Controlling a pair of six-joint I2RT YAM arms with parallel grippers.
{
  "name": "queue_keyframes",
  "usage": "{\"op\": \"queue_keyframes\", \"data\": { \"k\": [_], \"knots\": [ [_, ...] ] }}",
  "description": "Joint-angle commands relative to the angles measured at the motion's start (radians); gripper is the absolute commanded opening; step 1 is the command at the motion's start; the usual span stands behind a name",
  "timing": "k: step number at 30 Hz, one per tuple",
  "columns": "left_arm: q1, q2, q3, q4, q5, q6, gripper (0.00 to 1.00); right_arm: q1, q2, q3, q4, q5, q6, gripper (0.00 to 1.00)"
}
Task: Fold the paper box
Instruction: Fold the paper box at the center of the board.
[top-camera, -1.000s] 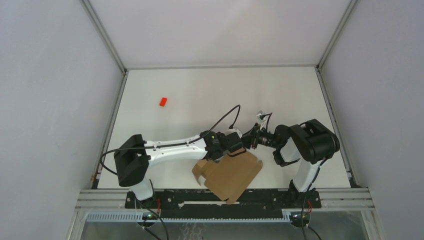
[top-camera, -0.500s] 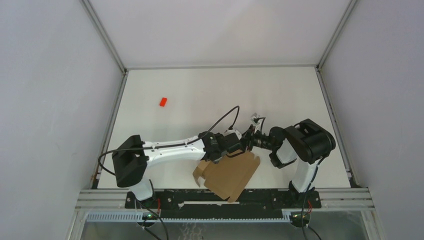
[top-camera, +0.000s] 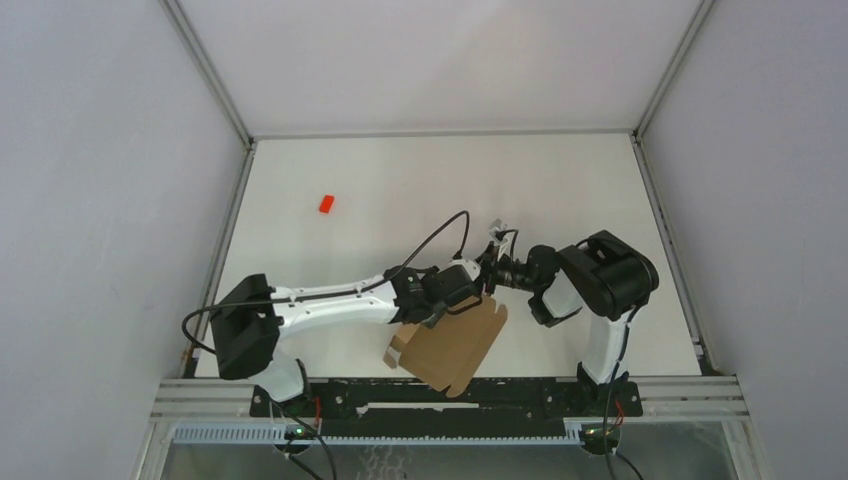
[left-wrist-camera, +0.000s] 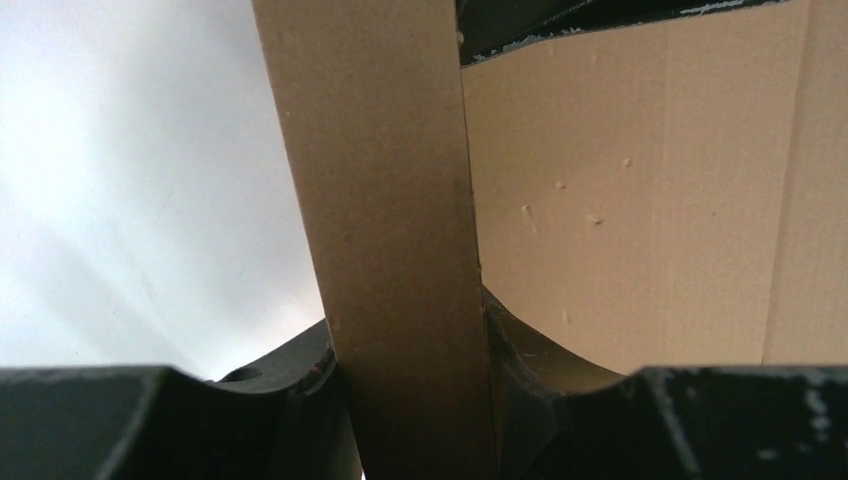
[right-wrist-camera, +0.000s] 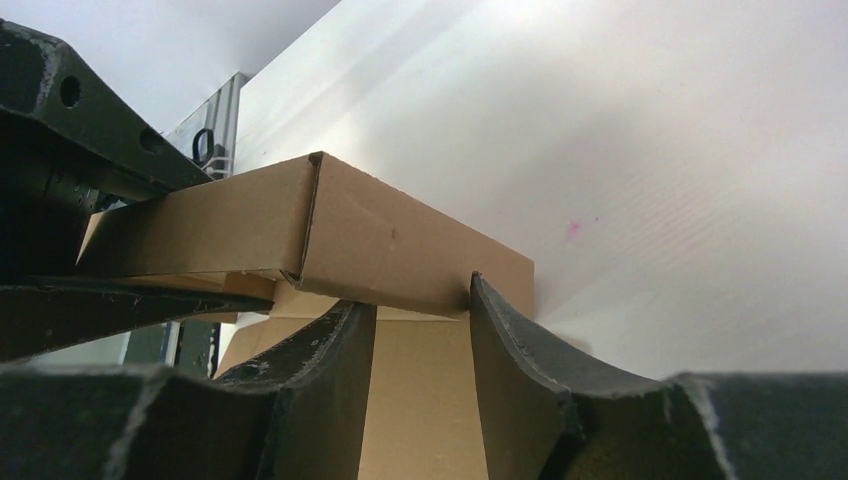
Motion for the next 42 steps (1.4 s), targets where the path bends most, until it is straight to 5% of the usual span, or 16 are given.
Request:
{"op": "queue_keyframes", "data": {
  "k": [1, 21, 27, 42],
  "knots": [
    [0.019, -0.06, -0.067, 0.078, 0.129, 0.031, 0.42, 0.021, 0.027, 0.08, 0.068, -0.009, -0.022, 0.48],
    [0.137, -0.121, -0.187, 0.229, 0.401, 0.044, 0.43, 0.133, 0.106, 0.195, 0.067, 0.138, -0.051, 0.35],
    [0.152, -0.142, -0.184, 0.235, 0.422, 0.045, 0.43, 0.177, 0.096, 0.197, 0.056, 0.234, -0.074, 0.23],
    [0.194, -0.244, -0.146, 0.19, 0.49, 0.038, 0.47, 0.282, -0.088, 0.211, -0.345, 0.579, -0.276, 0.12]
  ]
}}
